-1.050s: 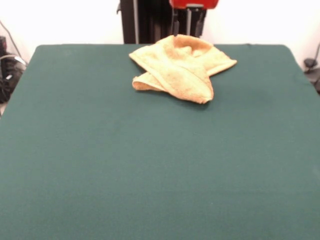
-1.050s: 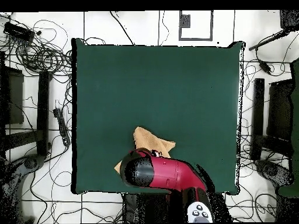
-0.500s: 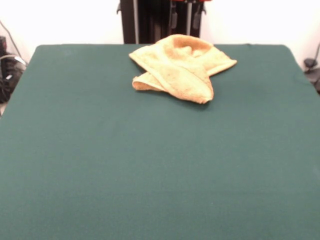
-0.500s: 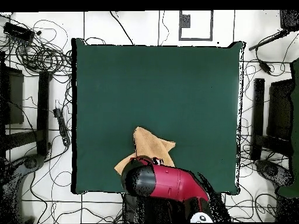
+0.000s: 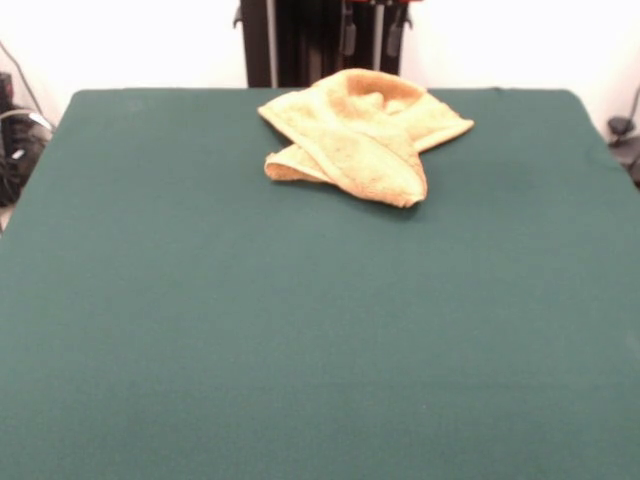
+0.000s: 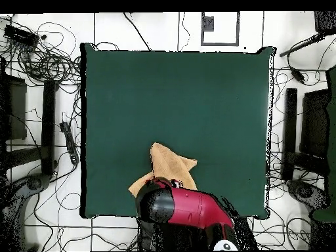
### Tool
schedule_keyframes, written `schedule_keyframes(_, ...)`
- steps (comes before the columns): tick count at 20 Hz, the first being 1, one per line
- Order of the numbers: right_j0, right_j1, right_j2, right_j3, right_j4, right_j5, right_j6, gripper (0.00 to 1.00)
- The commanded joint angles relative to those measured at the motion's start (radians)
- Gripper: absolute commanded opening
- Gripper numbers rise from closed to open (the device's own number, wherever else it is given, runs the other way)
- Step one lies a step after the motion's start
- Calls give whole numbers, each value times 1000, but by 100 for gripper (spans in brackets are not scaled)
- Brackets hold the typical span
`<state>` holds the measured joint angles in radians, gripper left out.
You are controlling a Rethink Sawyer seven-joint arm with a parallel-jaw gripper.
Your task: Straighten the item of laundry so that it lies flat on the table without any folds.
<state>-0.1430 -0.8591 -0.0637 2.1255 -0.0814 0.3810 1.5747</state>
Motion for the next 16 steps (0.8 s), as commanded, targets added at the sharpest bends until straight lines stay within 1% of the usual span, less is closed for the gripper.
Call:
schedule_keyframes(1,25,18,111,-34,36,69,124,100)
schedule_keyframes(7,27,-24,110,-67,49,184,108,100)
schedule_keyframes(9,28,-24,110,-89,51,200,109,100)
schedule_keyframes(12,34,0,104,-141,47,204,118,100)
schedule_keyframes(16,37,19,103,-179,48,215,128,100)
